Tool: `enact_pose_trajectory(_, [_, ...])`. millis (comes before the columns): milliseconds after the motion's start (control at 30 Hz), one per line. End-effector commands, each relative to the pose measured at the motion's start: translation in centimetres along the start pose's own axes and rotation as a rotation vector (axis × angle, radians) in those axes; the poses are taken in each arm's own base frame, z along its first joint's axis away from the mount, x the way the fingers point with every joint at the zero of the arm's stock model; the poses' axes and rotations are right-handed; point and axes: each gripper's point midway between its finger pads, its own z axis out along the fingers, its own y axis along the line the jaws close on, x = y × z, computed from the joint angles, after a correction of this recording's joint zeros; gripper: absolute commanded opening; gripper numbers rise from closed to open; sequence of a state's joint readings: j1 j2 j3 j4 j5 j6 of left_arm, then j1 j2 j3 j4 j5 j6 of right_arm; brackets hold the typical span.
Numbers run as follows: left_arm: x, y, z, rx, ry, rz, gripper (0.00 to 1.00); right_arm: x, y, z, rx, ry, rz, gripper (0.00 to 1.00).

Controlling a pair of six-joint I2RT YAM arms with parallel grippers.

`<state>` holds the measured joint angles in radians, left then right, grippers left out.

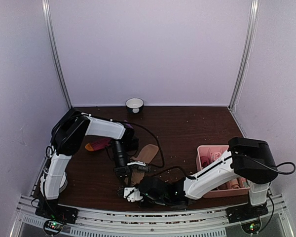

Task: Roll the socks
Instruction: Roll the sock at the center of the board.

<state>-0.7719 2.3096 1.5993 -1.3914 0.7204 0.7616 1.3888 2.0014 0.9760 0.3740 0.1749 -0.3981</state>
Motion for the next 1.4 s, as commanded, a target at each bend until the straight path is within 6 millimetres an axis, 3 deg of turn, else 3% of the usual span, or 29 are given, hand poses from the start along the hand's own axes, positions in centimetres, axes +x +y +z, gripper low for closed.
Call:
enact_pose_trajectory(0, [0.3, -0.6, -0.2, 0.038, 0.006, 0.012, 0.00, 2.1, -0.5, 1.1, 0.028, 0.063, -0.024, 0.25])
enact_pose_trajectory(267, [0.1, -1.3, -0.6, 0.067, -0.006, 0.026, 0.00, 3.4, -0.3, 1.3, 0.025, 0.103, -0.016, 0.19])
enact_pose_trajectory(400, [0.1, -0.9, -0.6, 0.051, -0.002, 0.022, 0.00, 3.7, -0.1, 0.9, 0.004, 0.111, -0.007, 0.00])
enact_pose_trajectory(533, [-0.1, 0.5, -1.5, -0.053, -0.031, 0.028, 0.31, 3.8, -0.3, 0.6, -0.036, 0.119, 0.073, 0.00])
enact_pose_trajectory(633, [0.0, 1.3, -3.9, -0.193, -0.101, 0.051, 0.38, 4.2, -0.1, 0.5, -0.088, 0.131, 0.168, 0.00])
enact_pose_trajectory(700, [-0.1, 1.2, -6.1, -0.296, -0.191, 0.082, 0.62, 4.3, 0.1, 0.4, -0.134, 0.134, 0.228, 0.00])
enact_pose_trajectory(800, [-0.1, 0.4, -8.7, -0.473, -0.282, 0.176, 0.66, 4.3, 0.4, 0.3, -0.216, 0.136, 0.316, 0.00])
enact_pose_trajectory(833, [0.0, 0.1, -9.0, -0.511, -0.303, 0.203, 0.86, 4.2, 0.4, 0.3, -0.241, 0.137, 0.352, 0.00])
enact_pose_trajectory(867, [0.0, -0.2, -9.4, -0.550, -0.330, 0.231, 0.93, 4.3, 0.3, 0.4, -0.265, 0.141, 0.391, 0.00])
enact_pose_trajectory(1033, [-0.7, -2.3, -10.4, -0.630, -0.447, 0.355, 0.92, 4.8, 0.1, 0.4, -0.392, 0.135, 0.566, 0.00])
enact_pose_trajectory(1233, [-0.2, -2.5, -7.8, -0.677, -0.351, 0.456, 0.72, 5.8, -0.4, 0.3, -0.467, 0.132, 0.734, 0.00])
enact_pose_trajectory(1367, [-0.5, -2.2, -6.6, -0.741, -0.281, 0.502, 0.68, 6.2, -0.6, 0.3, -0.506, 0.123, 0.819, 0.00])
